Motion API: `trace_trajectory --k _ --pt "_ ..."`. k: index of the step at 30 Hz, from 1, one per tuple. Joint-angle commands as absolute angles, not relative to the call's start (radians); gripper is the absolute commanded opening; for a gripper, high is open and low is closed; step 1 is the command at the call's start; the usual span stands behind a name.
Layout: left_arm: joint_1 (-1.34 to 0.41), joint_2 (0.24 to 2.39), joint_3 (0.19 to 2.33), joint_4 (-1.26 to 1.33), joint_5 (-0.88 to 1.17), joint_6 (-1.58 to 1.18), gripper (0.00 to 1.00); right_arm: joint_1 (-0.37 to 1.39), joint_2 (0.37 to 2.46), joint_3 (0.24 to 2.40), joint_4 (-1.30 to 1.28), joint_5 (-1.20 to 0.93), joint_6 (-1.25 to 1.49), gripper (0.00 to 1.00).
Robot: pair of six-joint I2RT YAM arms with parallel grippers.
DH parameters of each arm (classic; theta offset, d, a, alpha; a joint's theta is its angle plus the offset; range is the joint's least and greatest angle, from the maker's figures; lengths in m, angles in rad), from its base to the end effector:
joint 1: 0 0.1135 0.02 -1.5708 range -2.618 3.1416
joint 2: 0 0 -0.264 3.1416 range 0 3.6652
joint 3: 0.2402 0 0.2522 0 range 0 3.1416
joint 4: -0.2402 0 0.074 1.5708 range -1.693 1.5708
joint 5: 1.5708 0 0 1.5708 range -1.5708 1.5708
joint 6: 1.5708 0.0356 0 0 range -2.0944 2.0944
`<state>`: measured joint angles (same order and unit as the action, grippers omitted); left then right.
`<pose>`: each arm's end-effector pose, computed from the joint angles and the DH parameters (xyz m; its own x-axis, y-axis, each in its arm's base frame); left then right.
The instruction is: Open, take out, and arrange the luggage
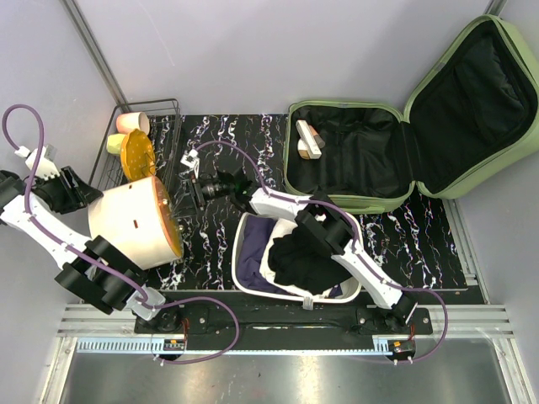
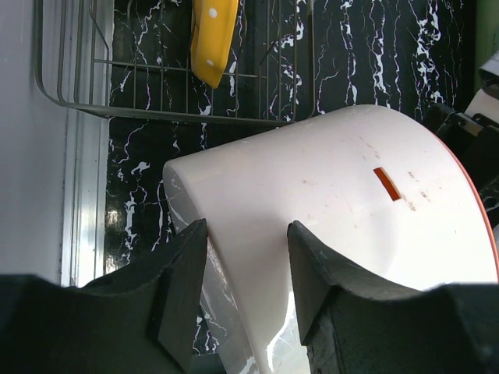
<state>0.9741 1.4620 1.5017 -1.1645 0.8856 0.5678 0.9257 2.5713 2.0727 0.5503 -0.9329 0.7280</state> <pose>0.1775 0.2123 0.3585 -0.6080 -0.2894 -0.7393 -0.0105 0.9341 -0.3570 0.3266 0.4815 0.1965 -0.6144 -0.1575 -0.7731 -0.7360 -0.2387 0.6335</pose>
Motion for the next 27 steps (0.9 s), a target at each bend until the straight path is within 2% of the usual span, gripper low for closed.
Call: trace_trajectory --k 1,18,23,27 --pt "0.953 1.509 1.443 -1.505 0.710 0.653 0.48 0.937 2.576 2.071 0.551 -0.923 0.724 0.67" --pt "0.953 1.519 1.468 -1.508 0.704 0.644 0.48 0.939 2.602 2.063 0.604 -0.957 0.769 0.44" --pt "0.951 1.528 1.477 -1.505 0.701 0.643 0.47 0.937 2.588 2.039 0.621 -0.962 0.769 0.20" --pt "0.951 1.531 1.476 -1.496 0.696 0.632 0.47 0.920 2.566 2.014 0.623 -0.959 0.773 0.07"
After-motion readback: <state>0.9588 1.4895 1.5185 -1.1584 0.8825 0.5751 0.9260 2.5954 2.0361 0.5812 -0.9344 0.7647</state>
